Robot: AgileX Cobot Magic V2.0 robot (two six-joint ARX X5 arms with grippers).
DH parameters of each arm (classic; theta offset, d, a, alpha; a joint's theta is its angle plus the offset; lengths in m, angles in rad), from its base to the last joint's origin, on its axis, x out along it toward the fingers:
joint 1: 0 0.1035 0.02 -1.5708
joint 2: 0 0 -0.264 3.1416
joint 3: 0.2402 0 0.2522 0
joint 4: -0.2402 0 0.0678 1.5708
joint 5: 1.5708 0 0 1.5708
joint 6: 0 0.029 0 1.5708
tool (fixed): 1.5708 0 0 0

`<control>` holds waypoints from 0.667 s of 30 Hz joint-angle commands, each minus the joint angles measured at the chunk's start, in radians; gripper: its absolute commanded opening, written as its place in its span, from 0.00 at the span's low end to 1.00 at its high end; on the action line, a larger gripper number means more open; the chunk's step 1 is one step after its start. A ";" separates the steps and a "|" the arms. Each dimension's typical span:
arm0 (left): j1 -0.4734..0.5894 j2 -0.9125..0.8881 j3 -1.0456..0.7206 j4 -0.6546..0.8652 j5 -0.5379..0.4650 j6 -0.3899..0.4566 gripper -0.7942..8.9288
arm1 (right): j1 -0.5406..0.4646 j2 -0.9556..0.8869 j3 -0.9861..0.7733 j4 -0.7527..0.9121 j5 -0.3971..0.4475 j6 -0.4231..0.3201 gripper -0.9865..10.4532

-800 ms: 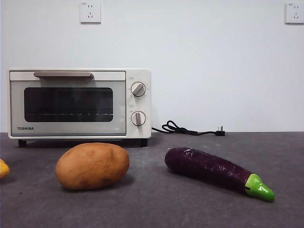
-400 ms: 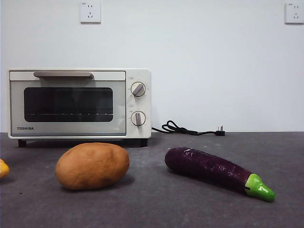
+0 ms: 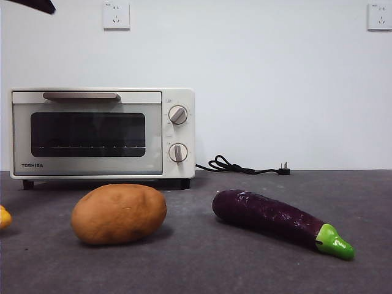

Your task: Take the eggplant from the table,put the eggplant in the oven

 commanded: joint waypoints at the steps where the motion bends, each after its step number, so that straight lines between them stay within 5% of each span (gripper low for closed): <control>1: 0.008 0.082 0.045 0.011 -0.008 0.040 0.08 | 0.002 0.005 0.004 0.003 -0.001 -0.004 0.64; 20: 0.026 0.326 0.091 0.116 -0.029 0.082 0.08 | 0.002 0.039 0.004 0.035 0.006 -0.004 0.64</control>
